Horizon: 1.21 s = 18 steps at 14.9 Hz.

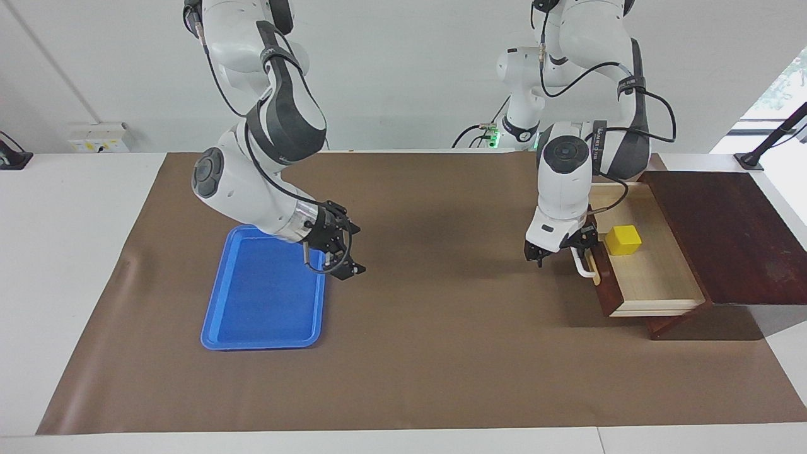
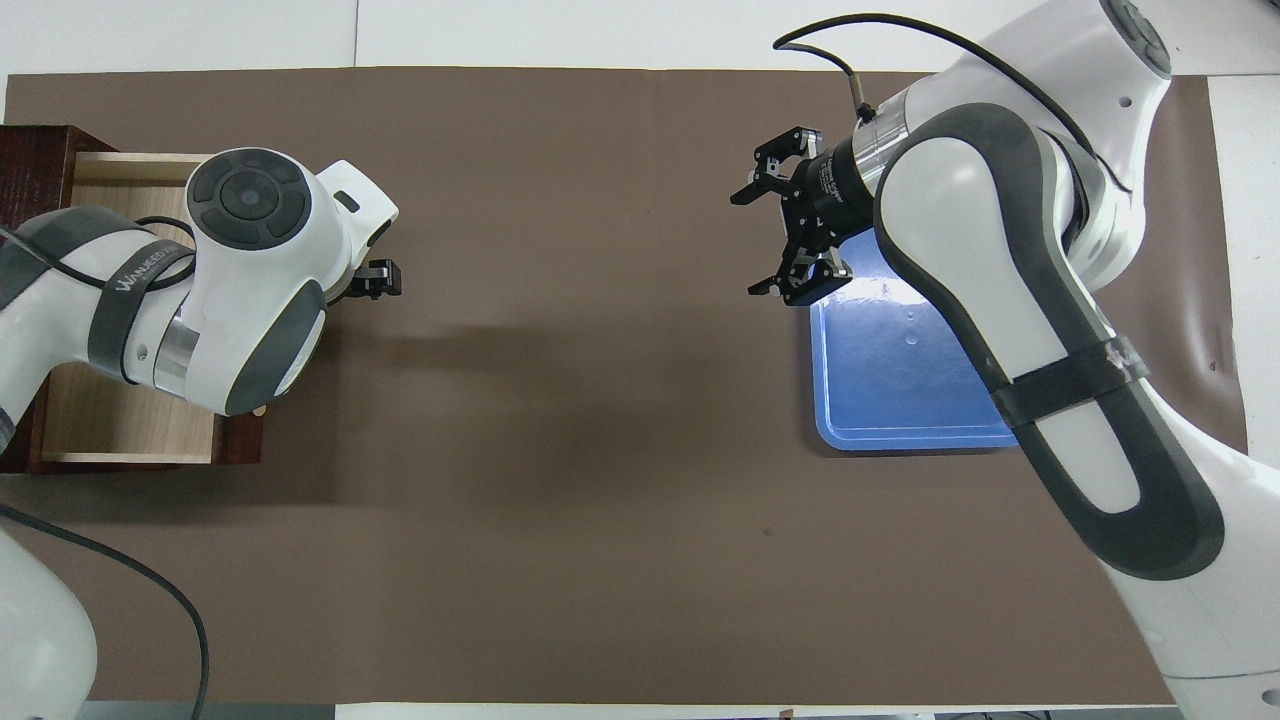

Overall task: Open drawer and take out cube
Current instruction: 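Release the handle and grasp the yellow cube with the left gripper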

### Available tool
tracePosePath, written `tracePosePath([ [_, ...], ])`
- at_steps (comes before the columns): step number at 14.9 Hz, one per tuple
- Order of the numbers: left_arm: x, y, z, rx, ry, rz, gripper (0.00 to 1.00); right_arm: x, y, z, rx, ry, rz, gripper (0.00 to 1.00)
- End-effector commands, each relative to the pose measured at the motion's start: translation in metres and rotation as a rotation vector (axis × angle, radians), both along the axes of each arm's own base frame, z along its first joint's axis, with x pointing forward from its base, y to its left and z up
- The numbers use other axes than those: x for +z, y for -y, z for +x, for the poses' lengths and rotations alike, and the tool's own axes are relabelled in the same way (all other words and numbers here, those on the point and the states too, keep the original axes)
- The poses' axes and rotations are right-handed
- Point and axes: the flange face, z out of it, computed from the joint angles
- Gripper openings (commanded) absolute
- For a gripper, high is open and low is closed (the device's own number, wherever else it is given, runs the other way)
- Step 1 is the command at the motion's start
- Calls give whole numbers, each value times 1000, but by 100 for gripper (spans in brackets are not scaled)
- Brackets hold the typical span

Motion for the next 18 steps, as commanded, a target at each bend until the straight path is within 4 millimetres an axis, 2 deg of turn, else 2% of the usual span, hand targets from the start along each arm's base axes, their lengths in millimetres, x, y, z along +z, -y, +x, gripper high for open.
tracePosePath([
  [1, 0, 23, -4, 30, -11, -30, 100, -14, 2, 1, 40, -9, 26, 100],
  [3, 9, 23, 2, 38, -12, -26, 100, -13, 1, 1, 39, -13, 45, 100],
  [4, 21, 21, 10, 52, -17, -20, 100, -13, 0, 0, 30, -19, 69, 100],
  [7, 75, 17, 29, 146, -57, -87, 100, -10, 2, -5, 35, -19, 71, 100],
  [8, 93, 4, 32, 186, -67, -102, 100, -9, 2, -7, 38, -15, 71, 100],
  [9, 103, -17, 37, 244, -67, -101, 100, -8, 2, -6, 42, -9, 67, 100],
  [14, 128, -110, 45, 621, -13, -180, 100, -13, 10, -4, 11, 18, 59, 100],
  [15, 127, -119, 44, 716, 4, -182, 100, -18, 14, -8, 2, 10, 60, 100],
  [16, 120, -136, 45, 846, 24, -183, 100, -21, 15, -13, 1, 16, 62, 100],
  [18, 120, -162, 47, 1093, 84, -227, 100, -22, 21, -12, 4, 34, 62, 100],
])
